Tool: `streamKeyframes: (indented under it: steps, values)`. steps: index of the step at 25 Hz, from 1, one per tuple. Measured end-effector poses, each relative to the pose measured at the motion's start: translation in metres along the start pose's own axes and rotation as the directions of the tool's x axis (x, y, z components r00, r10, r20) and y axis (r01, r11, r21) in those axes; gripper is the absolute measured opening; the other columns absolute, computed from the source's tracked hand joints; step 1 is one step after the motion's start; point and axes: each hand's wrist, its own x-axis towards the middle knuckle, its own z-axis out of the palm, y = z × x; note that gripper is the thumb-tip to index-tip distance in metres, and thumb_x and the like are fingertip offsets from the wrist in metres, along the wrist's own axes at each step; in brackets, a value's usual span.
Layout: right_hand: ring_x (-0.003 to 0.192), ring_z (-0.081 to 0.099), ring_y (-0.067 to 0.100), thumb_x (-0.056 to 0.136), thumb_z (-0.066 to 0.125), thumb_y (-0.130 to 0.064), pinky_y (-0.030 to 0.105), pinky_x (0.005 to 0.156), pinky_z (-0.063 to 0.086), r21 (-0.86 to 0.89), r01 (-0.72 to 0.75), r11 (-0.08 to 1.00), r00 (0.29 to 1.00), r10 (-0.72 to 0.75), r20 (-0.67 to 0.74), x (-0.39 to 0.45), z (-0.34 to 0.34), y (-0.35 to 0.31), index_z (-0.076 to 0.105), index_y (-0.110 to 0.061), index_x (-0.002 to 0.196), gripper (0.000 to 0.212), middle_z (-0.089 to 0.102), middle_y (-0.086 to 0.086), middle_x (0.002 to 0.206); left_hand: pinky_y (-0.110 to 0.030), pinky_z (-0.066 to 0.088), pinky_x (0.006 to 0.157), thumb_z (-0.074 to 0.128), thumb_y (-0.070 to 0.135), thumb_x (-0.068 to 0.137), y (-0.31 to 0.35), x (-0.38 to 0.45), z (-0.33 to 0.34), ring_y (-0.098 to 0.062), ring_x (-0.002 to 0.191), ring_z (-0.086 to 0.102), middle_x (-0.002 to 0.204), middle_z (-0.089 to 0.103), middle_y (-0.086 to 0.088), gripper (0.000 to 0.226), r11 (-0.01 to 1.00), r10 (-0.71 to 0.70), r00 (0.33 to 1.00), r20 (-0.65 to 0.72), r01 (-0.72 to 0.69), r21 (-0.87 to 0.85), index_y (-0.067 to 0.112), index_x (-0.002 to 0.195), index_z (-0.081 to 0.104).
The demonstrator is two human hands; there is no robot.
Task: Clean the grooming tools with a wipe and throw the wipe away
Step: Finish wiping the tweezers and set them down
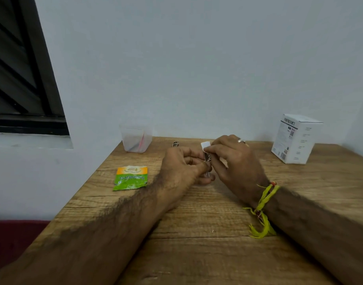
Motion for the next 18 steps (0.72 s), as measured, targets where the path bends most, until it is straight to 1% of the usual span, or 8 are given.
streamKeyframes:
  steps: [5,8,10,12,14,18]
  values:
    - [0.081,0.062,0.031,0.085,0.070,0.000,0.045,0.069,0.053,-0.020,-0.004,1.000,1.000,0.004,-0.005,0.0016,0.0006,-0.0012,0.074,-0.001,0.092,0.008,0.067,0.011,0.087,-0.030,0.060,0.057,0.076,-0.008,0.082,0.0005,0.0001,-0.0008,-0.027,0.063,0.072,0.079,0.073,-0.023,0.014,1.000,0.018,1.000,-0.002,-0.018,0.019,-0.003,0.093,0.069]
    - [0.081,0.062,0.031,0.085,0.068,-0.003,0.045,0.067,0.053,-0.048,0.014,0.999,1.000,-0.013,0.018,0.0003,0.0014,-0.0016,0.073,-0.003,0.089,0.006,0.066,0.010,0.086,-0.027,0.059,0.055,0.076,-0.009,0.081,0.0015,-0.0011,0.0004,-0.027,0.062,0.072,0.081,0.073,-0.026,0.013,0.999,0.013,1.000,-0.005,-0.013,0.045,-0.002,0.091,0.069]
    - [0.080,0.062,0.031,0.087,0.067,-0.004,0.045,0.068,0.053,-0.047,0.002,0.999,1.000,-0.002,-0.010,0.0006,0.0008,-0.0010,0.073,-0.002,0.089,0.007,0.067,0.010,0.085,-0.026,0.058,0.054,0.076,-0.009,0.081,0.0017,-0.0018,0.0008,-0.027,0.061,0.072,0.082,0.073,-0.026,0.014,0.999,0.012,1.000,0.002,-0.012,0.051,-0.002,0.091,0.070]
    - [0.079,0.062,0.031,0.087,0.068,-0.003,0.045,0.068,0.053,-0.039,-0.016,0.999,0.999,0.015,-0.029,0.0017,0.0005,0.0001,0.074,-0.002,0.089,0.007,0.067,0.010,0.084,-0.027,0.058,0.053,0.076,-0.008,0.081,0.0012,-0.0014,0.0014,-0.027,0.061,0.073,0.080,0.073,-0.025,0.014,0.998,0.014,1.000,0.007,-0.015,0.060,-0.002,0.091,0.070]
    - [0.079,0.062,0.031,0.084,0.070,-0.002,0.045,0.067,0.053,-0.041,-0.021,0.999,1.000,0.021,-0.018,0.0010,0.0008,-0.0004,0.074,-0.002,0.088,0.006,0.067,0.010,0.084,-0.027,0.058,0.053,0.076,-0.009,0.081,0.0005,-0.0002,0.0014,-0.028,0.061,0.073,0.077,0.073,-0.021,0.014,0.998,0.007,1.000,0.010,-0.008,0.058,-0.002,0.091,0.070]
    - [0.080,0.062,0.031,0.086,0.069,0.000,0.045,0.071,0.053,-0.020,-0.064,0.998,0.997,0.064,-0.036,0.0010,0.0011,0.0013,0.075,-0.001,0.092,0.008,0.068,0.010,0.086,-0.027,0.058,0.053,0.076,-0.008,0.081,-0.0004,0.0000,0.0018,-0.031,0.063,0.074,0.079,0.074,-0.021,0.017,0.998,0.000,1.000,0.015,-0.001,0.070,-0.003,0.095,0.068]
